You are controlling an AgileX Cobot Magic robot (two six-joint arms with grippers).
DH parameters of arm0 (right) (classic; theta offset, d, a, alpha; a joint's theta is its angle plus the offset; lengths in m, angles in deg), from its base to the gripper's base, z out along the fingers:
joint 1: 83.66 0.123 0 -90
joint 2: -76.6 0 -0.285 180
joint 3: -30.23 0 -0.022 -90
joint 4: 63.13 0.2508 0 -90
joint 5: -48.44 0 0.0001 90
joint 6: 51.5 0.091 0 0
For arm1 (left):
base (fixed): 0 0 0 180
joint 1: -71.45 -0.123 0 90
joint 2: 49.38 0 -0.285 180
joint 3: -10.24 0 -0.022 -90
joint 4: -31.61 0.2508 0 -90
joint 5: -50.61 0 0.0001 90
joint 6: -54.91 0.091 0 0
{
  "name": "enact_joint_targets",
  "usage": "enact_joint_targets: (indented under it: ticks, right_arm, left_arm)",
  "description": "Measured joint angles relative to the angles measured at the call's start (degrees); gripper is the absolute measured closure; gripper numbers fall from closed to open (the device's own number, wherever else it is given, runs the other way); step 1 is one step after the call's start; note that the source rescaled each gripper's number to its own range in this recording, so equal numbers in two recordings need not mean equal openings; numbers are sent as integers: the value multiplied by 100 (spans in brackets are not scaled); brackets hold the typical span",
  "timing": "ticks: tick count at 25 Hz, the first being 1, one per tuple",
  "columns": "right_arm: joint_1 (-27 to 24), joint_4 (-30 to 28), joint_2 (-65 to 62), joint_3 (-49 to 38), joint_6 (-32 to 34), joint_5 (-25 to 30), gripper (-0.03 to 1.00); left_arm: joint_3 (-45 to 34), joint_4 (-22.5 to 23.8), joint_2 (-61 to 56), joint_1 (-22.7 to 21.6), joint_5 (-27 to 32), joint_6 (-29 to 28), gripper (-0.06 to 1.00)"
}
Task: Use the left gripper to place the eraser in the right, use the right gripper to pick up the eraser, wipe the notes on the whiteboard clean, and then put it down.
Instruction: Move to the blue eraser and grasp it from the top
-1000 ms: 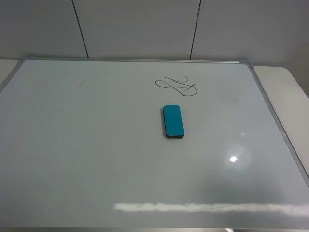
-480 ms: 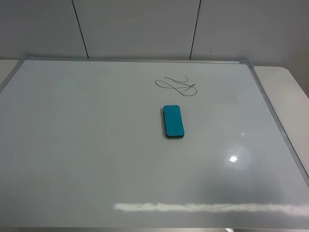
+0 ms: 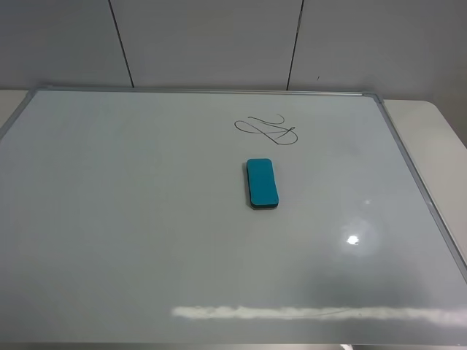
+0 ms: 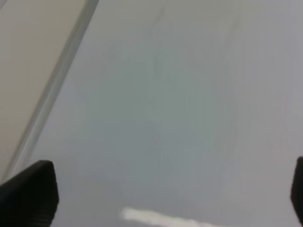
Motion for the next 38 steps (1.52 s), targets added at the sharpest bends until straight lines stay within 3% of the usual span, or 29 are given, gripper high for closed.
enact_joint_targets:
  ticks: [38]
  right_arm:
    - [0, -57, 0, 0, 302, -367, 0]
  left_arm:
    - [0, 0, 0, 0, 0, 20, -6]
